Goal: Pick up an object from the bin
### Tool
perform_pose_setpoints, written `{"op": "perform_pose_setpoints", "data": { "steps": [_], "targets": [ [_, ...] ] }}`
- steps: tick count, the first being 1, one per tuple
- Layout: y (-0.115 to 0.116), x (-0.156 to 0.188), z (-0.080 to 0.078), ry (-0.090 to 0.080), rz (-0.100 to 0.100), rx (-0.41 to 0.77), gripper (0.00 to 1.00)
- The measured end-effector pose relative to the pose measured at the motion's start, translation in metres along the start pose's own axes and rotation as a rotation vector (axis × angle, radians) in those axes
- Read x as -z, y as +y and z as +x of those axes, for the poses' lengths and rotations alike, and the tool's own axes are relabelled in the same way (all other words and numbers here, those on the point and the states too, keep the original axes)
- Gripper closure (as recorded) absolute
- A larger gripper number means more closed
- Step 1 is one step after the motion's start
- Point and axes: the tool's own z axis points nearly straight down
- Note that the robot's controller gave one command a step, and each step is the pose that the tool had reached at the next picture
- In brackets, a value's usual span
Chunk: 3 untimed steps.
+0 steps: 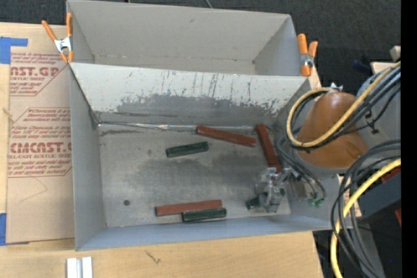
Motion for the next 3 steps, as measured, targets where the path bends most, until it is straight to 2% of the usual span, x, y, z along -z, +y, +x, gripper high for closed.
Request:
{"op": "perform_pose_setpoints", "data": {
  "steps": [1,2,3],
  "targets": [
    [0.0000,0.0000,-0.0022,-0.010,0.002,-0.002,0.00],
    [0.0002,0.0000,-0.0002,-0.001,0.000,0.000,1.00],
    [0.0002,0.0000,-0.0002,-0.001,0.000,0.000,1.00]
  ]
}}
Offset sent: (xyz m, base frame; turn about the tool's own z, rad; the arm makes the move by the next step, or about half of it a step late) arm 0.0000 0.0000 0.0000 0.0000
